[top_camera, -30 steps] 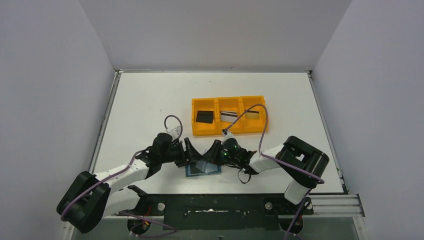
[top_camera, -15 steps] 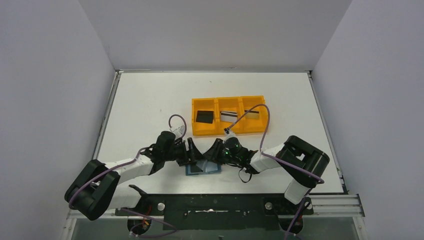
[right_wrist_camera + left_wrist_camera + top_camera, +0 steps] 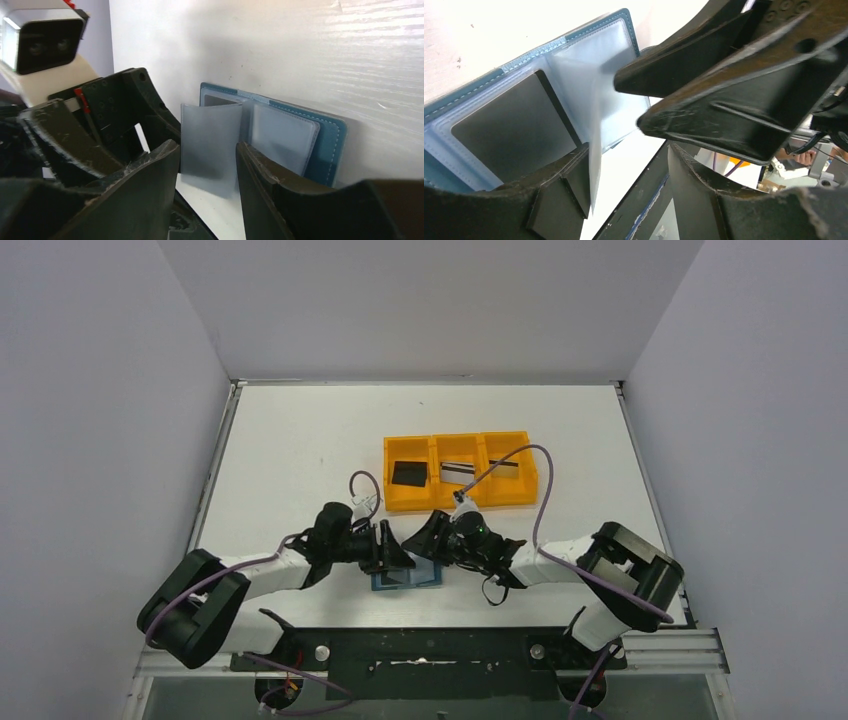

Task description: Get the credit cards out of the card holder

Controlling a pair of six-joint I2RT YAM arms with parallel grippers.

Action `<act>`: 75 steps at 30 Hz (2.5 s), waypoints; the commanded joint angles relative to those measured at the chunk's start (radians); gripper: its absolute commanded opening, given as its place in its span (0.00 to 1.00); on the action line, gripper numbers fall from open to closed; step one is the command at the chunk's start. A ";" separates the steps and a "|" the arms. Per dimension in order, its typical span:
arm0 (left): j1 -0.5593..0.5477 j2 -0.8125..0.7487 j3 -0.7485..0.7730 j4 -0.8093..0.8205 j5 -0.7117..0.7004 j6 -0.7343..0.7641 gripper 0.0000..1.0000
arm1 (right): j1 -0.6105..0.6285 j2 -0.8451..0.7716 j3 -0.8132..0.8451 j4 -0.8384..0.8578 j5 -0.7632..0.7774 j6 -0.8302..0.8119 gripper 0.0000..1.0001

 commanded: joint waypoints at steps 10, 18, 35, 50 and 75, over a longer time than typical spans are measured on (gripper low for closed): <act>-0.083 0.150 0.122 0.192 0.061 -0.032 0.51 | 0.017 -0.328 0.033 -0.514 0.354 -0.020 0.58; -0.108 0.185 0.121 0.106 -0.052 -0.015 0.50 | 0.020 -0.441 0.048 -0.611 0.441 -0.028 0.59; 0.036 -0.189 0.161 -0.371 -0.259 0.118 0.54 | 0.045 -0.347 0.161 -0.518 0.314 -0.105 0.50; 0.131 -0.284 0.103 -0.467 -0.149 0.163 0.53 | 0.170 -0.038 0.296 -0.534 0.246 -0.117 0.34; 0.043 -0.092 0.144 -0.414 -0.190 0.150 0.33 | 0.129 0.095 0.316 -0.553 0.162 -0.082 0.25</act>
